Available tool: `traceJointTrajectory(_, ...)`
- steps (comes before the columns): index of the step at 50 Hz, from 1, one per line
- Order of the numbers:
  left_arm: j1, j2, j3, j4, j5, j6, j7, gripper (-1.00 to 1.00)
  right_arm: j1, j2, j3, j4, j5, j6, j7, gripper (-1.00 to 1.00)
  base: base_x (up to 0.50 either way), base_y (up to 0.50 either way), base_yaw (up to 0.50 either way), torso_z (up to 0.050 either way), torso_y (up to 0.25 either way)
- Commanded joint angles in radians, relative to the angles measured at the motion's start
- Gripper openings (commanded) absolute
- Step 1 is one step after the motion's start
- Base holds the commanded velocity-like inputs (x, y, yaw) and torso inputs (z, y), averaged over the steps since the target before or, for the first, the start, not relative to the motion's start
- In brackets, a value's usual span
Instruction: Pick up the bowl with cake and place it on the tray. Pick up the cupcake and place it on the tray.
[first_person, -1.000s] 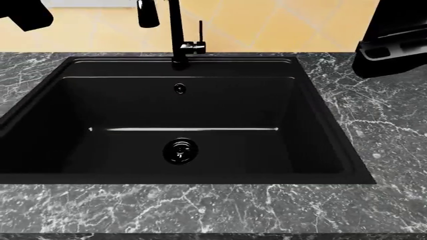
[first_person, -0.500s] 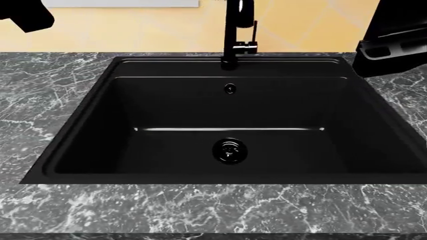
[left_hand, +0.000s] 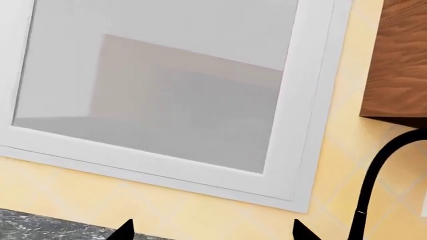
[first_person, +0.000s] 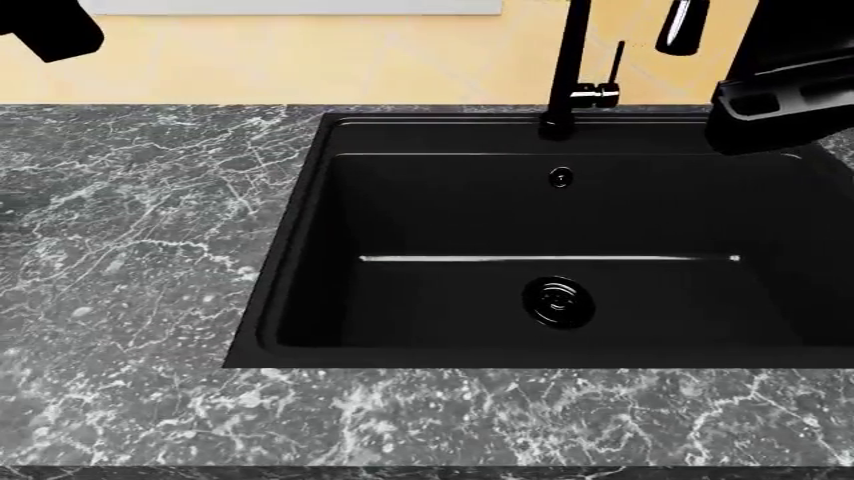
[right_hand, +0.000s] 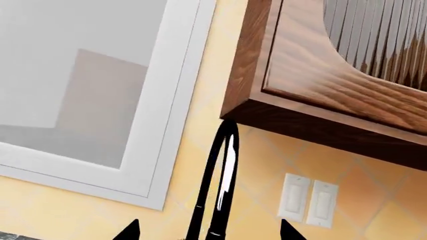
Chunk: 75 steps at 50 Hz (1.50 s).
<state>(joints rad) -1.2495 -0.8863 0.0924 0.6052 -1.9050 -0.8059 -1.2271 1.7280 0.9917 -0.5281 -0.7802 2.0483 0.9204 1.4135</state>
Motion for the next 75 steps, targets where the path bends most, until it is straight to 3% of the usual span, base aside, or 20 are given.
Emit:
traceJointTrajectory(1,-0.003,-0.003,0.004,0.001,0.000,0.003,-0.001,1.00,0.004,0.002,-0.004,0.000,-0.002,-0.001,-0.002,1.00,0.00,0.50,0.00,0.000,0.000)
traceJointTrajectory(75,-0.009,-0.022,0.035,0.018,0.001,0.011,-0.004,1.00,0.010,0.000,-0.019,-0.014,-0.009,-0.034,-0.028,1.00,0.00,0.49,0.00,0.000,0.000)
